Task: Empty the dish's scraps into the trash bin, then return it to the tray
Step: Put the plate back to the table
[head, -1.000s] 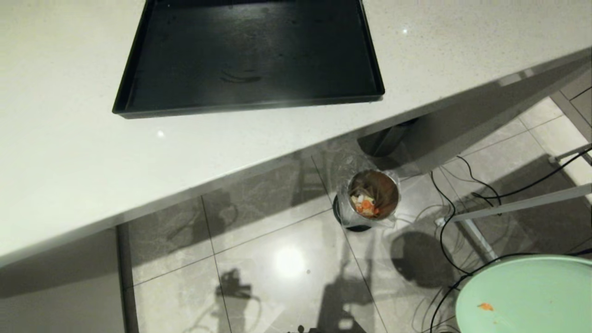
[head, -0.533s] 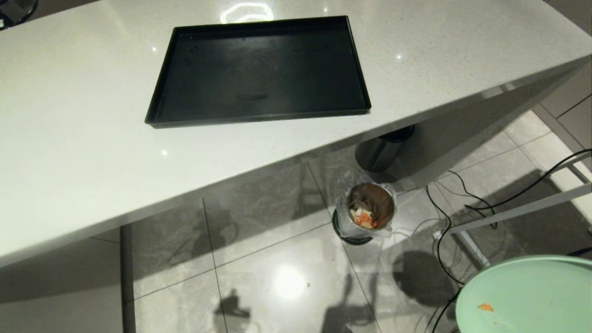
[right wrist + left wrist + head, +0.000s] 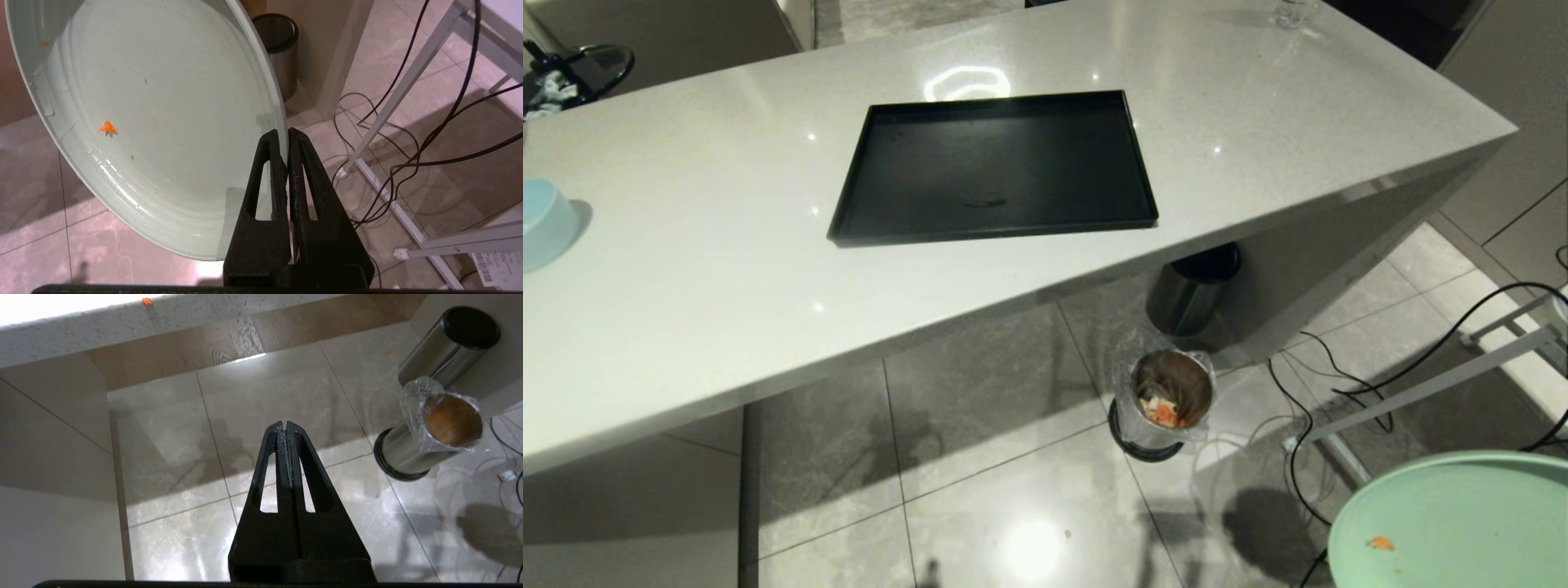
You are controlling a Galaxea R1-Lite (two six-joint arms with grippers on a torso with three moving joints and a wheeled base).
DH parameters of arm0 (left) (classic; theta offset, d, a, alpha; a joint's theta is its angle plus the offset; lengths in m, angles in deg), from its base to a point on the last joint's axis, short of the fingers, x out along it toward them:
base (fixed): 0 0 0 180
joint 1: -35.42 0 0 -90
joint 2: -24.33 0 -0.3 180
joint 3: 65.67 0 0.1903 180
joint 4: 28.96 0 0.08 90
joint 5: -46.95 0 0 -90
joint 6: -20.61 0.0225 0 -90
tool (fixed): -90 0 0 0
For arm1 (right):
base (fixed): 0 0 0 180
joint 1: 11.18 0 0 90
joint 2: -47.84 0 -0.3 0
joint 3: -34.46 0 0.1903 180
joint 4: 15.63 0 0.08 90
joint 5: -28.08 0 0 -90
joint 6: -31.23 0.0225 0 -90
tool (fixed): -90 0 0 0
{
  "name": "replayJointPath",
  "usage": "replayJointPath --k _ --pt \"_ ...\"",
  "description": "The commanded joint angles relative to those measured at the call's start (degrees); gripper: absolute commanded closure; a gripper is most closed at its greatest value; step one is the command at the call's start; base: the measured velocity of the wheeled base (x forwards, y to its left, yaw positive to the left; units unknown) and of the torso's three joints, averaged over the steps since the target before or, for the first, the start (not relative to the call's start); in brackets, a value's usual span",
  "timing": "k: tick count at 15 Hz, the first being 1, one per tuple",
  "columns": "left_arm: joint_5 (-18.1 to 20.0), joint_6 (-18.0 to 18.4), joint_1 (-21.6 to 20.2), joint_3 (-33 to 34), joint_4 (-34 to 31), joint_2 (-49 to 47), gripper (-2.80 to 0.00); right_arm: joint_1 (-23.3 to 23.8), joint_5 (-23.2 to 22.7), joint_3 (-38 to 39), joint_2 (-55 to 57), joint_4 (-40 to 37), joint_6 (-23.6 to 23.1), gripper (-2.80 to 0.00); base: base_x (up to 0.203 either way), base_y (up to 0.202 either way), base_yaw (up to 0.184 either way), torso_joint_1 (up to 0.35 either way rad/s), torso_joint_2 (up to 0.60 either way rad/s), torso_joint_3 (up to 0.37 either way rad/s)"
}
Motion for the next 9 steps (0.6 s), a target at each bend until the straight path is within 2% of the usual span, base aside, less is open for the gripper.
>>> replayJointPath --k 1,9 --pt "-0.03 -0.12 -0.05 0.00 0.05 -0.06 0.00 0.00 0.02 0.00 0.07 -0.03 -0.01 0.00 0.000 0.000 0.000 0.003 0.00 0.207" --pt "-0.03 -0.12 0.04 0.00 0.05 -0.06 0.00 0.00 0.02 0.00 0.07 -0.03 -0.01 0.00 0.000 0.000 0.000 0.002 0.00 0.203"
